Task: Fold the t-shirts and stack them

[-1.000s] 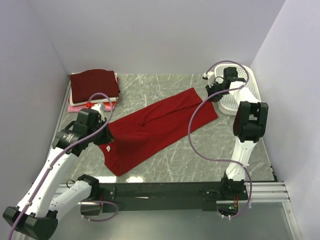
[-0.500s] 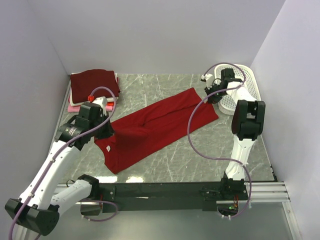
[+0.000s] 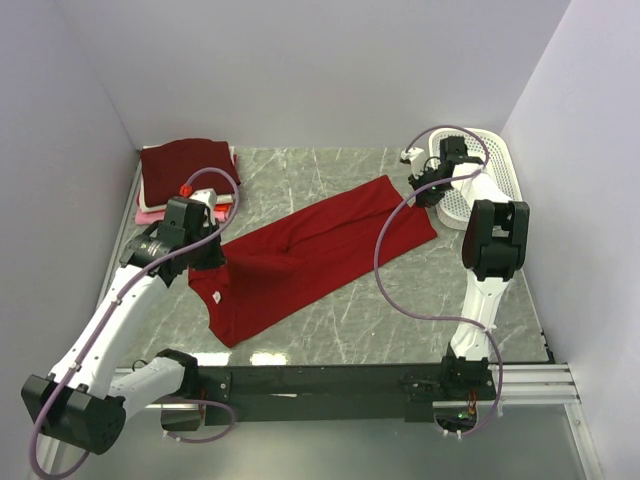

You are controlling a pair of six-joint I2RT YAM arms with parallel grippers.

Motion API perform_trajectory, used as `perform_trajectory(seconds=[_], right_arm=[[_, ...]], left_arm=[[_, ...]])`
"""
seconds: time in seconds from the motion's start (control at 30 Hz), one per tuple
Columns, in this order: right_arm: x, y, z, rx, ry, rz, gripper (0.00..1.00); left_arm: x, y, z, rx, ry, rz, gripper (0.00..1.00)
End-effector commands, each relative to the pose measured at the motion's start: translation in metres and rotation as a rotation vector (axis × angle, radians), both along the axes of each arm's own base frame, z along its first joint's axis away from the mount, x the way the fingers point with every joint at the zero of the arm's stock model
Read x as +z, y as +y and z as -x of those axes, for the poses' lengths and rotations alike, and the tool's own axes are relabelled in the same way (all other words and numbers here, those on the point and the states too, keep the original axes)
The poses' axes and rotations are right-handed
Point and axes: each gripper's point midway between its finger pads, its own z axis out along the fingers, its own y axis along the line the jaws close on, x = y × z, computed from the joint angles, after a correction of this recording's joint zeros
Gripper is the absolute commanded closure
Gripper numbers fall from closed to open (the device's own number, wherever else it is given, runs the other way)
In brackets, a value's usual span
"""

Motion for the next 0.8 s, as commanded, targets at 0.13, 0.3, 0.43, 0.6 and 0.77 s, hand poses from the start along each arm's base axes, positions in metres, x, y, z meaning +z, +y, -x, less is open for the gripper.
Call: perform_trajectory(seconds=[0.13,0.3,0.43,0.6,0.77], right_arm=[[0.017,-0.001,-0.017,-0.016,-0.070,0.013,0.92],[0.025,0.004,-0.019,-0.022,-0.085,0.013,0.64],[0.043,0.021,-0.021,0.001,-0.123,-0.007,0.52],[0.069,0.092,-0.006,0.240,-0.130,-0.140,0.48],[0.084,0.190,0.042,0.584,-0.082,-0.257,0.27]], left_arm=[[0.017,0.004,-0.024,-0.003,-0.076,-0.016,1.00],[0.016,0.005,-0.026,-0.006,-0.079,-0.008,1.00],[0.016,0.002,-0.027,-0.023,-0.079,0.004,1.00],[0.013,-0.004,-0.025,-0.075,-0.088,0.019,1.00],[0.000,-0.004,-0.022,-0.067,-0.042,0.018,1.00]])
